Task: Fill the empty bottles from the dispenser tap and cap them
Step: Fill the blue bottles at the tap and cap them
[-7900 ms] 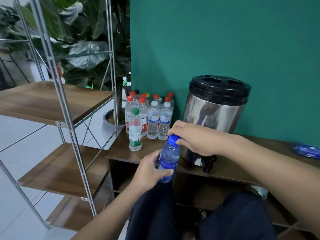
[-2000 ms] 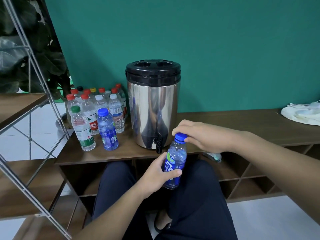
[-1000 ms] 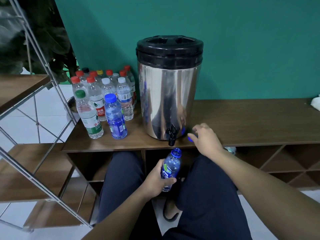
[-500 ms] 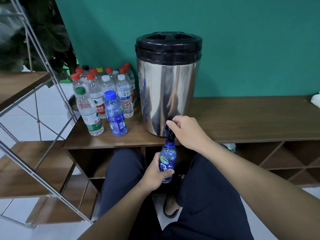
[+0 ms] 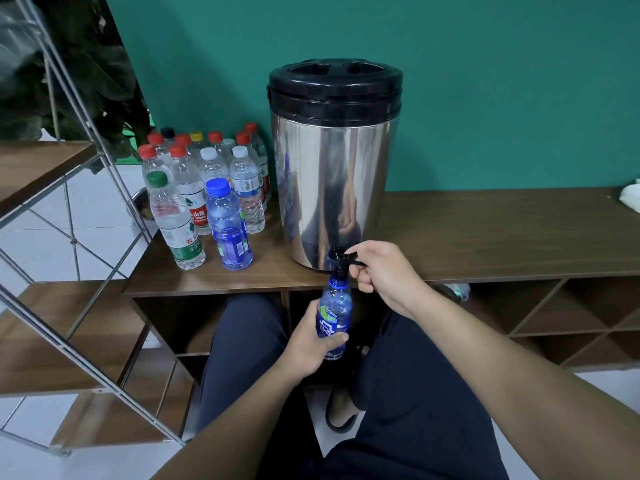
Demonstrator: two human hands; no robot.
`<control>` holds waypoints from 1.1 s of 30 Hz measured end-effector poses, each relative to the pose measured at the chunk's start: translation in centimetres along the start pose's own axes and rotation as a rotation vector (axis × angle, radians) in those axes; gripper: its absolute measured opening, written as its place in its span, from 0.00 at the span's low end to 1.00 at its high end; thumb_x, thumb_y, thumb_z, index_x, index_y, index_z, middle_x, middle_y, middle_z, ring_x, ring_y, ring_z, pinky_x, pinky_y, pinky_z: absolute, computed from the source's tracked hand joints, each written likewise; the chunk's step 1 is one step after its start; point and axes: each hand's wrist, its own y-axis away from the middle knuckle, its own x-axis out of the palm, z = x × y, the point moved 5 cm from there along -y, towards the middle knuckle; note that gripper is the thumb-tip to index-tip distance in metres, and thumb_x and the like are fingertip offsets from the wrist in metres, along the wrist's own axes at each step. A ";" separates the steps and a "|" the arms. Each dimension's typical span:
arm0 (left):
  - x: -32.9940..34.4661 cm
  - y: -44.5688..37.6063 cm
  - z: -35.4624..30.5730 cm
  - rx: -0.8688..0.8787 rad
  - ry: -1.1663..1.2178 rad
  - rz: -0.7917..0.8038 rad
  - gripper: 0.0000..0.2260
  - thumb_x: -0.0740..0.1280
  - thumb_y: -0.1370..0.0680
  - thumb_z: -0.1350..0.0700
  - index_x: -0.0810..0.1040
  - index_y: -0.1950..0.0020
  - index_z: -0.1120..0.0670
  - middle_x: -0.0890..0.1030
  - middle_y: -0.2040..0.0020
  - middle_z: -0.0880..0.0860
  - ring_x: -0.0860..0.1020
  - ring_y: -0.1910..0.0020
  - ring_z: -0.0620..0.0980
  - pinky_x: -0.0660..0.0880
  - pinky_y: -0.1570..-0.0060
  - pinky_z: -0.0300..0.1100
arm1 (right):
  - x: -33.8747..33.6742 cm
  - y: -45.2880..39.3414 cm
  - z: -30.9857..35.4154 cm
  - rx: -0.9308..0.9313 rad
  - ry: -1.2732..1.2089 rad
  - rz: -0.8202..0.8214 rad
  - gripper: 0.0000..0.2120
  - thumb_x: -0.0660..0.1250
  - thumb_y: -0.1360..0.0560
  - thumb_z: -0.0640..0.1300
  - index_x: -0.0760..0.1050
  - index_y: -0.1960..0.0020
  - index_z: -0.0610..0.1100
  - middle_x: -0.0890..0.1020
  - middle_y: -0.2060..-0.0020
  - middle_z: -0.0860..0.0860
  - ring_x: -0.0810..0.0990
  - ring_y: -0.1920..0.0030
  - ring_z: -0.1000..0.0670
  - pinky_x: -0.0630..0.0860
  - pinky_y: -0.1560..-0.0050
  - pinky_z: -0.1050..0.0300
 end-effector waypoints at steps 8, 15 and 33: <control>0.1 0.1 -0.2 0.004 0.028 -0.004 0.31 0.83 0.25 0.62 0.75 0.27 0.46 0.87 0.36 0.49 0.85 0.36 0.52 0.79 0.27 0.57 | -1.6 1.3 -3.5 -0.170 0.164 -0.141 0.21 0.65 0.12 0.60 0.83 0.45 0.42 0.85 0.57 0.53 0.80 0.61 0.55 0.78 0.57 0.53; 0.2 0.5 -0.6 0.031 0.036 -0.023 0.30 0.83 0.24 0.62 0.77 0.26 0.49 0.87 0.36 0.51 0.86 0.36 0.55 0.79 0.28 0.61 | -0.6 2.7 -8.4 -0.218 0.232 0.031 0.08 0.72 0.14 0.50 0.83 0.36 0.51 0.88 0.42 0.58 0.85 0.40 0.58 0.78 0.36 0.59; 0.4 1.6 -0.8 0.074 -0.105 0.012 0.37 0.78 0.25 0.69 0.72 0.21 0.47 0.85 0.32 0.47 0.84 0.31 0.49 0.77 0.25 0.57 | -0.2 3.5 -13.1 -0.173 0.195 0.105 0.23 0.79 0.20 0.36 0.80 0.28 0.50 0.88 0.36 0.54 0.86 0.33 0.52 0.80 0.26 0.46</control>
